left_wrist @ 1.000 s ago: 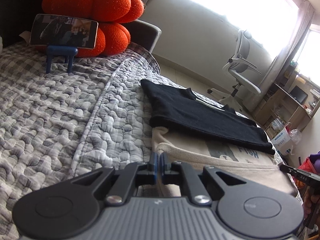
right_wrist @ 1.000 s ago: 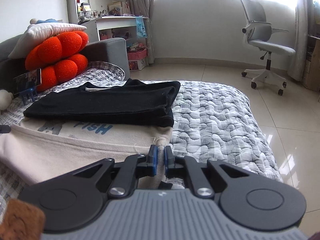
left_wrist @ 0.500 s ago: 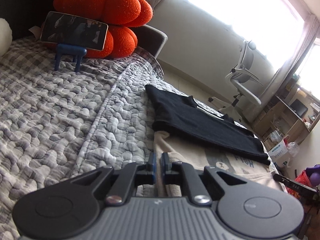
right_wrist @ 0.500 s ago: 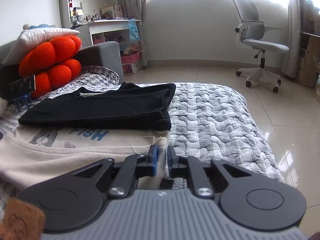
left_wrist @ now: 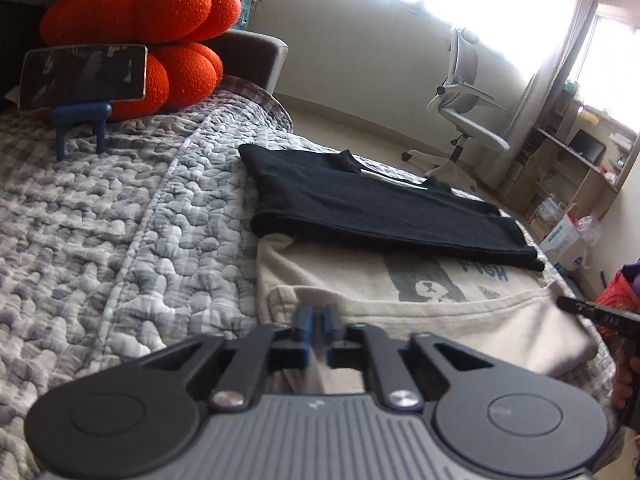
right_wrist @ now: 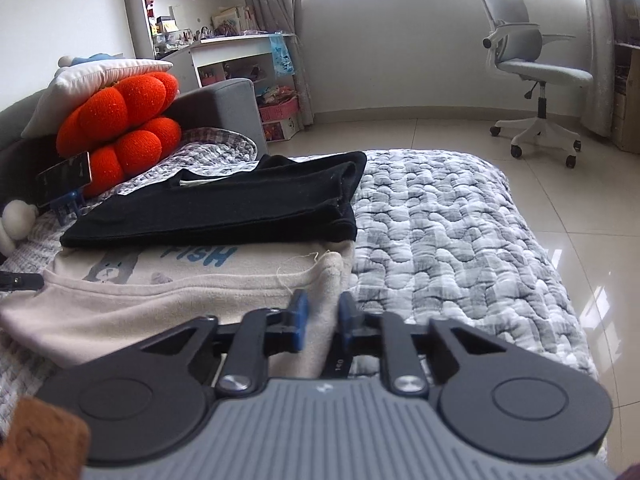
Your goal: Fold clothes
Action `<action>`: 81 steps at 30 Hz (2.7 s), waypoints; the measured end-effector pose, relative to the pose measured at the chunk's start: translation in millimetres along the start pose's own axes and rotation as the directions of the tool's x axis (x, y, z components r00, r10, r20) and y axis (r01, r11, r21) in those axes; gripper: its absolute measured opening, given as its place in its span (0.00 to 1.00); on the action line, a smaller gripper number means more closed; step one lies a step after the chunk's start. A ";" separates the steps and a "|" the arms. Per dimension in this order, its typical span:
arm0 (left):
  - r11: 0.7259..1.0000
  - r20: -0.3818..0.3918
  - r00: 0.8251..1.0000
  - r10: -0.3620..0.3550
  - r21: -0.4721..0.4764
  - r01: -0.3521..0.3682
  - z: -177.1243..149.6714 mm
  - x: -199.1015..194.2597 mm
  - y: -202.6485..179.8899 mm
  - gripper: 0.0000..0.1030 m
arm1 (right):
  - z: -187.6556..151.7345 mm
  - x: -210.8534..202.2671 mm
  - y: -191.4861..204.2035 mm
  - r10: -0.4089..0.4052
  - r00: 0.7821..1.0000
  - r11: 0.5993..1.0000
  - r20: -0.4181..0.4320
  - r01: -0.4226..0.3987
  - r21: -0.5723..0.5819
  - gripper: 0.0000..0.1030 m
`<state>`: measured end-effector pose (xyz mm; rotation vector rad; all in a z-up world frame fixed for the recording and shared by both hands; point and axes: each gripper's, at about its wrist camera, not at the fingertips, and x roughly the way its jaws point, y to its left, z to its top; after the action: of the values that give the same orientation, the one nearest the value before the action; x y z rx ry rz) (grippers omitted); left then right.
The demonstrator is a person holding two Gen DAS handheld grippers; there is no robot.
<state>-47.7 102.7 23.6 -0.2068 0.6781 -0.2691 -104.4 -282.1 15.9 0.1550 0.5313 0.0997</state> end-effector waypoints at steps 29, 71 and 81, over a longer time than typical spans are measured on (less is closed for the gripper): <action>0.980 0.040 0.999 -0.006 -0.196 0.013 -28.7 -54.6 19.8 0.42 | -20.3 -54.6 -16.5 0.119 0.993 0.954 -0.016 -0.109 0.278 0.42; 0.997 0.026 0.998 -0.051 0.051 0.050 -5.0 -50.5 -55.8 0.36 | -5.1 -39.6 64.1 0.227 0.971 0.973 -0.072 -0.230 -0.025 0.18; 0.989 -0.075 0.990 -0.122 0.078 0.128 -31.9 2.7 -64.9 0.35 | -22.6 9.8 115.9 0.348 0.923 0.932 -0.166 -0.359 -0.043 0.18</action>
<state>-77.6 37.3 15.6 -0.1620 0.7232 -0.4258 -113.8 -164.1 11.8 0.1716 0.6509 0.4879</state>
